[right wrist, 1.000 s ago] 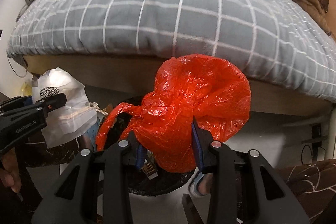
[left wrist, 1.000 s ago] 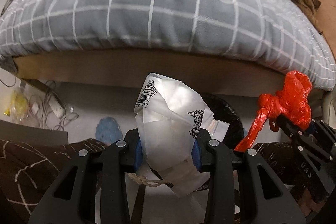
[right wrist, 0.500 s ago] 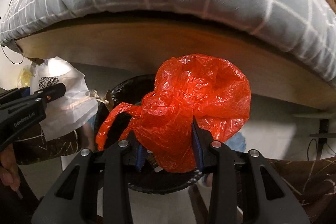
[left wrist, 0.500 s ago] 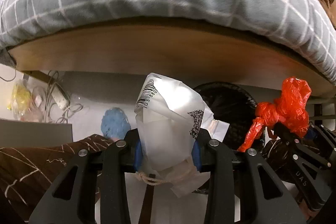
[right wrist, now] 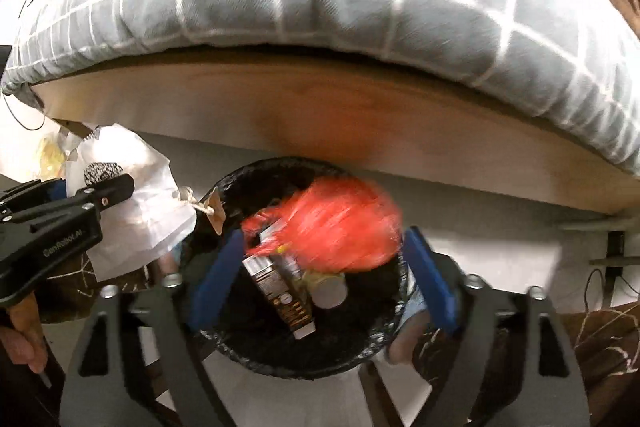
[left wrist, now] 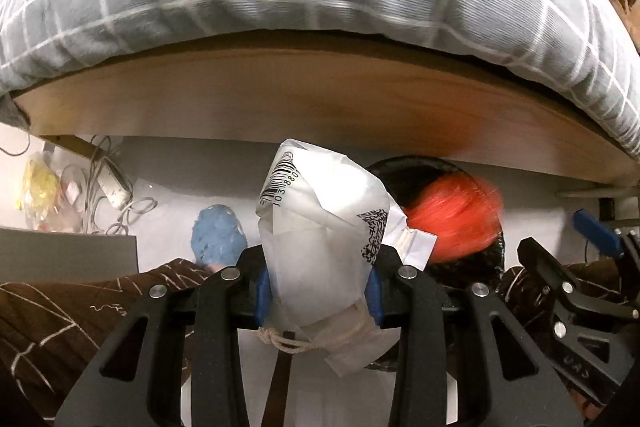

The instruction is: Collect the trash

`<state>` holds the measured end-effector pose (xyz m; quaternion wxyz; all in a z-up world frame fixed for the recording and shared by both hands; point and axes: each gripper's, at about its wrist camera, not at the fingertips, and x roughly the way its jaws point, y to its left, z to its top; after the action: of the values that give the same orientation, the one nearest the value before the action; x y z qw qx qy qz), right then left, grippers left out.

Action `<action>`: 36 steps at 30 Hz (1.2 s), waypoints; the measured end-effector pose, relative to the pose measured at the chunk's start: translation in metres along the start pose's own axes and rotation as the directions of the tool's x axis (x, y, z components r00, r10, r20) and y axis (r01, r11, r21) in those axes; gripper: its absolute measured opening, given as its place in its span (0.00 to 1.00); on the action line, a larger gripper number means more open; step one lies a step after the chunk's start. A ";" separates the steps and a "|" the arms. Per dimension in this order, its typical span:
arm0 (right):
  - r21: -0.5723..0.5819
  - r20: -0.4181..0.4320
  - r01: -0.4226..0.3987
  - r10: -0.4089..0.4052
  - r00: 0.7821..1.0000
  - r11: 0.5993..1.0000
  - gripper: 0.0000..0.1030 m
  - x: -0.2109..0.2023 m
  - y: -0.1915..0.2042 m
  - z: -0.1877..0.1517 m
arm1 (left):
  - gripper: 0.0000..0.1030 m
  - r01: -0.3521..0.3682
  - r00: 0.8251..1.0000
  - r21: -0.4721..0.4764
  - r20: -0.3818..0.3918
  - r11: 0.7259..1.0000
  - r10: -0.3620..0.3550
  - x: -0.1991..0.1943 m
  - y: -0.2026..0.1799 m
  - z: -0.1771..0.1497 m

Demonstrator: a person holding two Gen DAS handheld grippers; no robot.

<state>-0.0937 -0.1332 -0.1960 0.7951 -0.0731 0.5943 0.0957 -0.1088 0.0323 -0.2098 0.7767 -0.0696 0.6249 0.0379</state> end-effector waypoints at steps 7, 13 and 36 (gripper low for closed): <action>0.030 0.040 0.059 -0.060 0.997 0.998 0.88 -0.010 -0.027 -0.005 | 0.34 0.020 1.000 0.038 -0.012 0.999 -0.019 0.009 -0.022 0.002; 0.114 0.058 0.110 -0.117 0.991 0.987 0.91 -0.014 -0.061 -0.013 | 0.34 0.047 0.999 0.079 -0.018 0.996 -0.046 0.009 -0.055 0.003; 0.224 0.074 0.154 -0.174 0.982 0.962 0.92 -0.017 -0.096 -0.020 | 0.56 0.075 0.997 0.171 0.012 0.982 -0.079 0.006 -0.100 -0.001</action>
<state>-0.0936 -0.2319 -0.1854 0.8304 -0.0301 0.5553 -0.0329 -0.0935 -0.0671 -0.2100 0.7866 -0.0265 0.6152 -0.0452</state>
